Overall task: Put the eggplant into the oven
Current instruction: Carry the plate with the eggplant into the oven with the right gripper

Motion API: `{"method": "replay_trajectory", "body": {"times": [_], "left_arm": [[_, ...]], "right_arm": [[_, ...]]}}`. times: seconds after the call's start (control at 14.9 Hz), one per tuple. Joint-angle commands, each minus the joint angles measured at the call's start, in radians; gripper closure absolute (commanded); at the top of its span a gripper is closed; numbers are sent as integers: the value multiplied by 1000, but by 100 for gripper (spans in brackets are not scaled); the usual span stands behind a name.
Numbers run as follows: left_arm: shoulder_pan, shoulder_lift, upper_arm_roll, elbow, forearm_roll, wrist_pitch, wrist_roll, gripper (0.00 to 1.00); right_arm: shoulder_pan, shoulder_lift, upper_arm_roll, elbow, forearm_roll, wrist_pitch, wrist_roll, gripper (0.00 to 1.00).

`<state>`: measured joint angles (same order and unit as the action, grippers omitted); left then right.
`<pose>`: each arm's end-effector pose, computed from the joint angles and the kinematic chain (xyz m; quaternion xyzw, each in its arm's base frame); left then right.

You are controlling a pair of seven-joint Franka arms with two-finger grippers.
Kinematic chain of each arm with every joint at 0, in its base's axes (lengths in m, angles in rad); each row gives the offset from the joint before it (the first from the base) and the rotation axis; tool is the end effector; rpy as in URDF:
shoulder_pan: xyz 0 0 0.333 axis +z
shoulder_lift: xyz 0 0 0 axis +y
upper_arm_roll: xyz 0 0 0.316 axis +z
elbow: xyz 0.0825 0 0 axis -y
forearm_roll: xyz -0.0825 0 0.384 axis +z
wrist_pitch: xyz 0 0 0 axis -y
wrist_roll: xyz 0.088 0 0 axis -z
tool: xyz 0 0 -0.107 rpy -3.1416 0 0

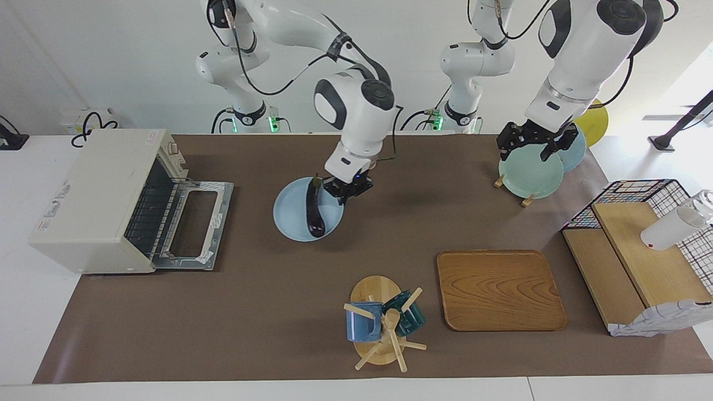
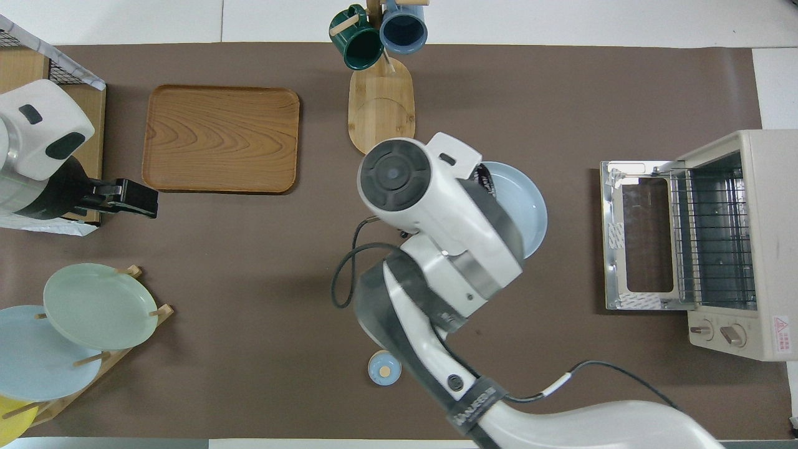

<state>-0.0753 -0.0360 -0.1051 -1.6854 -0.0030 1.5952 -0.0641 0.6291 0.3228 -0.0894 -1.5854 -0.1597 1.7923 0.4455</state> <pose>0.5335 -0.0986 0.5921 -0.9979 0.0579 0.0269 0.0037 0.5558 0.3243 0.4429 0.9917 0.0702 -0.0074 0.1072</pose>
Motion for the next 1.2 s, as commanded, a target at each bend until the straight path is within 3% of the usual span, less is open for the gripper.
{"method": "replay_trajectory", "body": {"times": [0.0,0.2,0.6,0.87,1.14], "left_arm": [[-9,-9,10,-8,-9,-11,-2,0],[-11,-9,12,-8,-12,-11,-2,0],[2,-15,10,-10,-12,-9,-3,0],[5,-13,12,-11,-12,0,0,0],[5,-15,10,-11,-12,0,1,0]], "right_arm": [[-122,-213,14,-268,-15,28,-94,100],[-212,-280,13,-356,-17,26,-129,100],[-480,-295,11,-438,-20,78,-454,100],[-535,-330,11,-562,-47,208,-580,100],[-598,-340,11,-599,-47,265,-711,100]]}}
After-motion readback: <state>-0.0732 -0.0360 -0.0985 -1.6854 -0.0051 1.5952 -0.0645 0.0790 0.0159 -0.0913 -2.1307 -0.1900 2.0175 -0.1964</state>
